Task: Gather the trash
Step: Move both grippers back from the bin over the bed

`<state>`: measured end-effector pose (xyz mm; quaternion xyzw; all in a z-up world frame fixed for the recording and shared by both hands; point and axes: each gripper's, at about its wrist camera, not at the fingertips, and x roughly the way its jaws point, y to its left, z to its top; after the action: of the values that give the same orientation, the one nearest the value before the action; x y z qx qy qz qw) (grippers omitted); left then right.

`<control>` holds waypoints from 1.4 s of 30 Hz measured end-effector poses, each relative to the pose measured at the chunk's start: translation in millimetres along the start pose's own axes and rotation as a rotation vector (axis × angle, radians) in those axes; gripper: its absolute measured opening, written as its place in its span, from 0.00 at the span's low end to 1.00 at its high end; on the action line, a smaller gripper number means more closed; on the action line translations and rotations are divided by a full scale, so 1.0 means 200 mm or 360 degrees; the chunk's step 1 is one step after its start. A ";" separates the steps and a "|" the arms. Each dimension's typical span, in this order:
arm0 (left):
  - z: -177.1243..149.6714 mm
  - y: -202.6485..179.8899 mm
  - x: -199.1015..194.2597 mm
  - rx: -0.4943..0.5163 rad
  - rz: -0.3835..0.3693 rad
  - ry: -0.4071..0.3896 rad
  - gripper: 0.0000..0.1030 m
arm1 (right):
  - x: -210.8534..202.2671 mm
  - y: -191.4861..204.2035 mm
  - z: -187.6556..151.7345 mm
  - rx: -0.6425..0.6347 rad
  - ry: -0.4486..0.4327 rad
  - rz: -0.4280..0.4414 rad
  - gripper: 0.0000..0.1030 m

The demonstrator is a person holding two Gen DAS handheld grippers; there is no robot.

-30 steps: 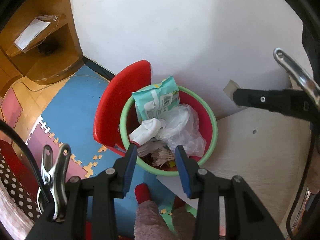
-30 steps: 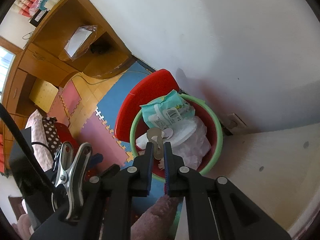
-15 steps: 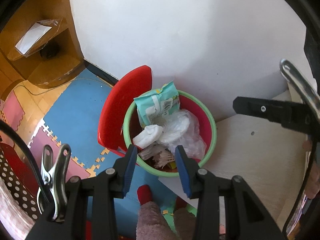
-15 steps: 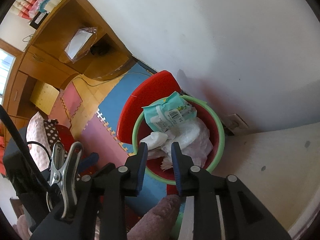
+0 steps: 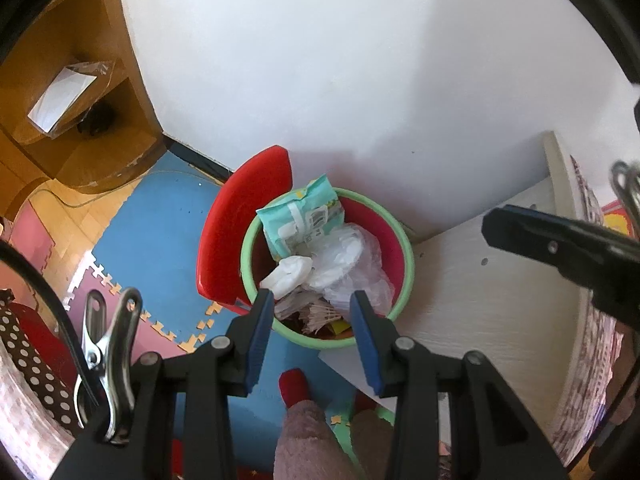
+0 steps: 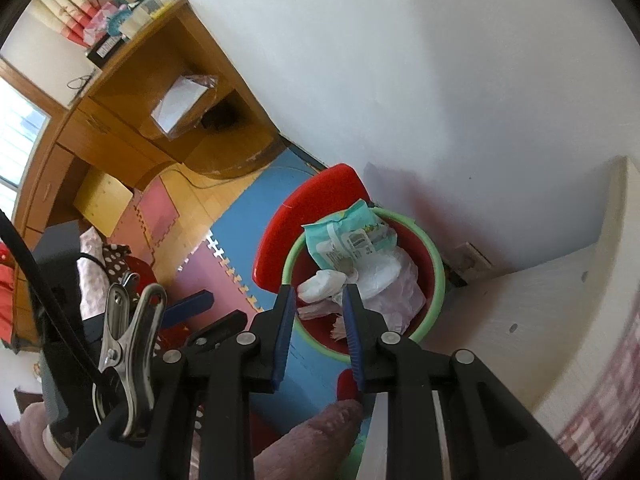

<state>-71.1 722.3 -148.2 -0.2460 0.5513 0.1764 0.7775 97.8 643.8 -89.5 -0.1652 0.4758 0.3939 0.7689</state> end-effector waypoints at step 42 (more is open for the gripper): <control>-0.04 -0.79 -0.48 0.0601 -0.0085 -0.0086 0.40 | -0.93 -0.35 -0.62 0.0423 -0.0522 -0.0102 0.24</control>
<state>-23.4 588.8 -29.5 -0.1056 0.5468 0.0557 0.8287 32.8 437.1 0.4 -0.0111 0.3866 0.3245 0.8632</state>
